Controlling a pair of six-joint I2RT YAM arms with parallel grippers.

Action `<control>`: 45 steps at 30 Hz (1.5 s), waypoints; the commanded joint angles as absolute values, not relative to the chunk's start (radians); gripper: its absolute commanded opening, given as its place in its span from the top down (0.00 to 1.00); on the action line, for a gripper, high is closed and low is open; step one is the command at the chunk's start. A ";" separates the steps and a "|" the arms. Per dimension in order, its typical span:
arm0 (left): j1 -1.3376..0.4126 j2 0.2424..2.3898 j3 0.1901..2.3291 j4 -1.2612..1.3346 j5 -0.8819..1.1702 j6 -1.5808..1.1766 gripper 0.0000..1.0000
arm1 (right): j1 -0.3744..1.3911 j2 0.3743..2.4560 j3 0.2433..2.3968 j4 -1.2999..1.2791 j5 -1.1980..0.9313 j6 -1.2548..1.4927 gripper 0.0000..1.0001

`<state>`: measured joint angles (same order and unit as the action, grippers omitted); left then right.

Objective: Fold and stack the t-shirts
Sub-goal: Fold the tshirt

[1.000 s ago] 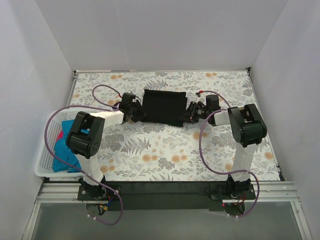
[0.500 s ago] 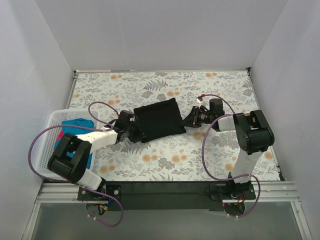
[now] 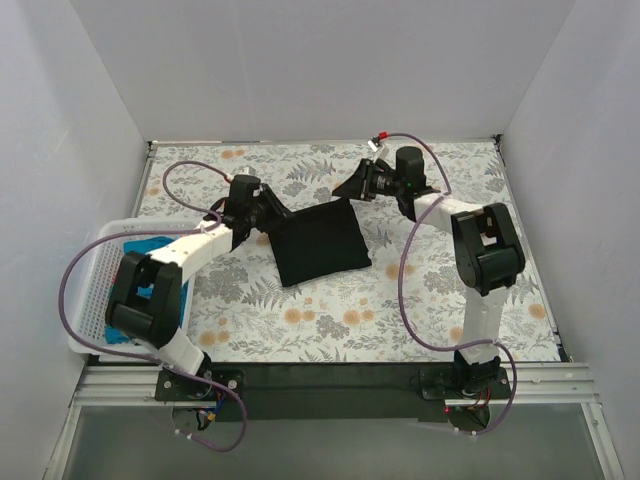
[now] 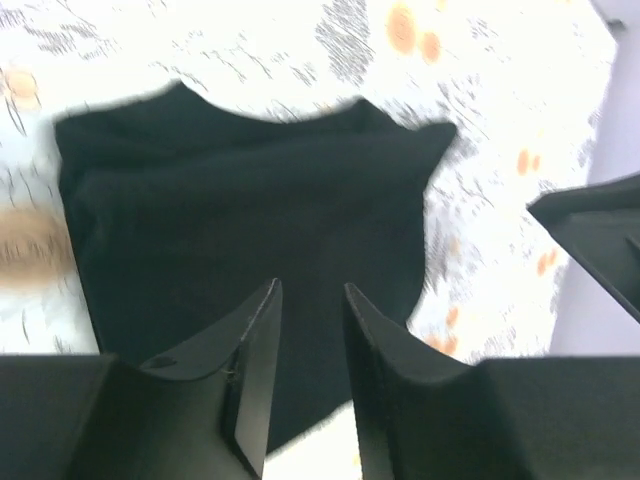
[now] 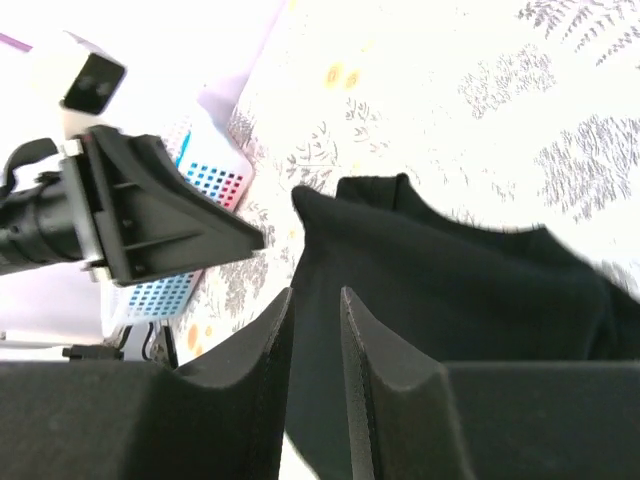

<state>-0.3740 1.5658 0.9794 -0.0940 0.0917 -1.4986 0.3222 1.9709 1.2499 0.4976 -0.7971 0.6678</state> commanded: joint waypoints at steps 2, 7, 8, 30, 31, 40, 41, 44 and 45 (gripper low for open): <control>-0.330 1.718 1.064 -0.058 0.098 -1.471 0.73 | 0.336 2.126 1.417 0.515 -0.775 0.718 0.68; -0.278 1.902 1.146 -0.034 0.106 -1.488 0.75 | 0.331 2.336 1.581 0.515 -0.765 0.761 0.68; -0.261 1.923 1.166 -0.031 0.113 -1.497 0.75 | 0.324 2.367 1.597 0.517 -0.764 0.773 0.68; -0.179 1.838 1.166 0.006 0.262 -1.445 0.59 | 0.252 2.200 1.471 0.546 -0.802 0.755 0.68; -0.179 1.810 1.158 0.006 0.267 -1.443 0.55 | 0.252 2.183 1.441 0.546 -0.811 0.756 0.68; -0.285 1.661 0.991 0.017 0.276 -1.495 0.53 | 0.287 2.025 1.184 0.564 -0.819 0.749 0.69; -0.308 1.673 0.974 0.049 0.288 -1.511 0.56 | 0.288 2.034 1.148 0.580 -0.813 0.752 0.68; -0.327 1.730 0.924 0.086 0.313 -1.565 0.61 | 0.287 2.084 1.105 0.629 -0.816 0.769 0.69; -0.325 1.742 0.887 0.100 0.311 -1.580 0.65 | 0.284 2.098 1.086 0.644 -0.815 0.765 0.69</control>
<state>-0.3244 1.6997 0.9520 0.0761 0.2989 -1.5299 0.2920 2.0560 1.1255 0.5758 -0.8097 0.7677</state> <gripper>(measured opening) 0.377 0.313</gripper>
